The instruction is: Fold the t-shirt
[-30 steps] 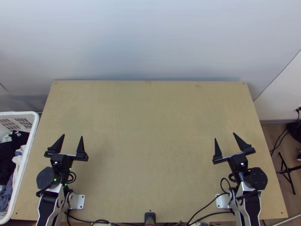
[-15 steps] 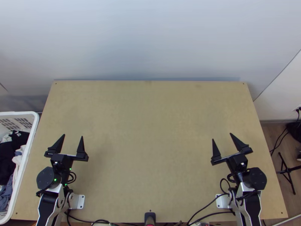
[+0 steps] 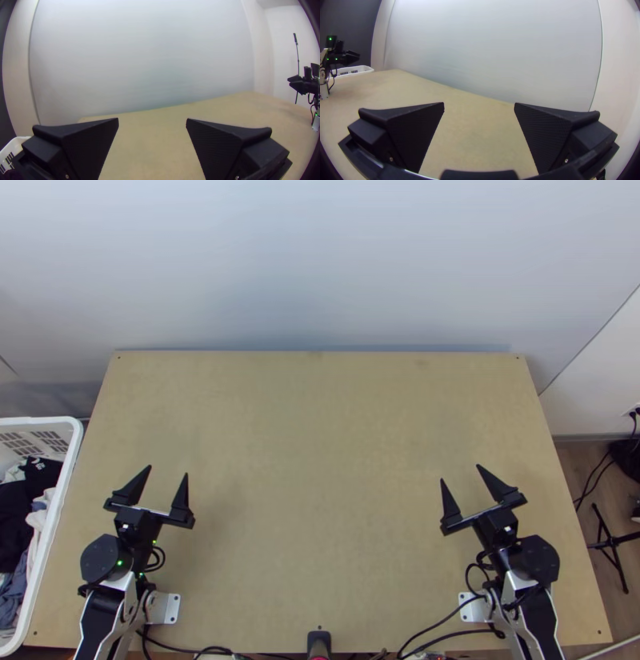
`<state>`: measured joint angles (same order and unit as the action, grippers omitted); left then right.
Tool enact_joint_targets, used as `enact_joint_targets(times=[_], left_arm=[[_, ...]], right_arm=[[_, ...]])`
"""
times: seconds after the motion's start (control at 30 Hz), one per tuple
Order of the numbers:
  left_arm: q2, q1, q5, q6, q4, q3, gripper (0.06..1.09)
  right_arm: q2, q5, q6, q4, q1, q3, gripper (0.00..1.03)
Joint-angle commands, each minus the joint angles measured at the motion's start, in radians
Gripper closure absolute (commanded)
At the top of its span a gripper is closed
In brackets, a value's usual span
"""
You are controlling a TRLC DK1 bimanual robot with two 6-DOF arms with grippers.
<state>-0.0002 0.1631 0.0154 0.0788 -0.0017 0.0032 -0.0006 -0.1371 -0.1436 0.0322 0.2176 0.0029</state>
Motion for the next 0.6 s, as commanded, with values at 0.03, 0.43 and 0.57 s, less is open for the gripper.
enact_joint_targets(times=[0.03,0.43,0.57], left_arm=[[0.002,0.118,-0.025,0.035,-0.007,0.006,0.1],[0.549,-0.065,-0.046,0.044,-0.017,0.416,0.1],[0.683,-0.143,-0.046,0.042,-0.195,0.613,0.1]], right_arm=[[-0.004,0.217,-0.016,-0.023,0.129,0.011,0.05],[0.086,0.229,-0.034,-0.074,0.111,0.278,0.16],[0.244,0.232,0.002,-0.146,0.105,0.391,0.14]])
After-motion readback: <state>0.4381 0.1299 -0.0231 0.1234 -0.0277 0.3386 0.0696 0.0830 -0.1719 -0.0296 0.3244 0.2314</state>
